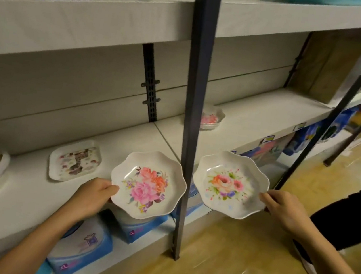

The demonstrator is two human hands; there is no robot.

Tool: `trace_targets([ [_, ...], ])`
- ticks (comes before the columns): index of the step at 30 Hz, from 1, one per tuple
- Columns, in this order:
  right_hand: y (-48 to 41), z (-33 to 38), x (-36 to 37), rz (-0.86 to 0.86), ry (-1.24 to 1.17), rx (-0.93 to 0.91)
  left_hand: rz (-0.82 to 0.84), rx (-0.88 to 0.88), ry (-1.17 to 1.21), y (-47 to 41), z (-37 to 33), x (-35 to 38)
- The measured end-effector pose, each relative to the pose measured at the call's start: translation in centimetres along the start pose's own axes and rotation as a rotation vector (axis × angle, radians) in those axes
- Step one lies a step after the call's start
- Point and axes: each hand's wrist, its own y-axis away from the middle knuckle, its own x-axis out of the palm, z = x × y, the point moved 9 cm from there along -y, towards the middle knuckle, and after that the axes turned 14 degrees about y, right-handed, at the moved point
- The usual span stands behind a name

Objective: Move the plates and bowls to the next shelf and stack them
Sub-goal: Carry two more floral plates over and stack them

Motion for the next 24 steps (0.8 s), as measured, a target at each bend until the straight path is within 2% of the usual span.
trace_targets([
  [7, -1.5, -7.2, -2.4, 0.006, 0.008, -0.003, -0.044, 0.002, 0.011, 0.7, -3.8, 7.2],
  [13, -3.3, -11.6, -4.1, 0.003, -0.015, 0.022, -0.045, 0.006, -0.073, -0.4, -5.9, 12.3],
  [24, -11.2, -14.8, -6.5, -0.018, -0.111, 0.077, -0.082, 0.036, -0.013, -6.4, -11.0, 17.4],
])
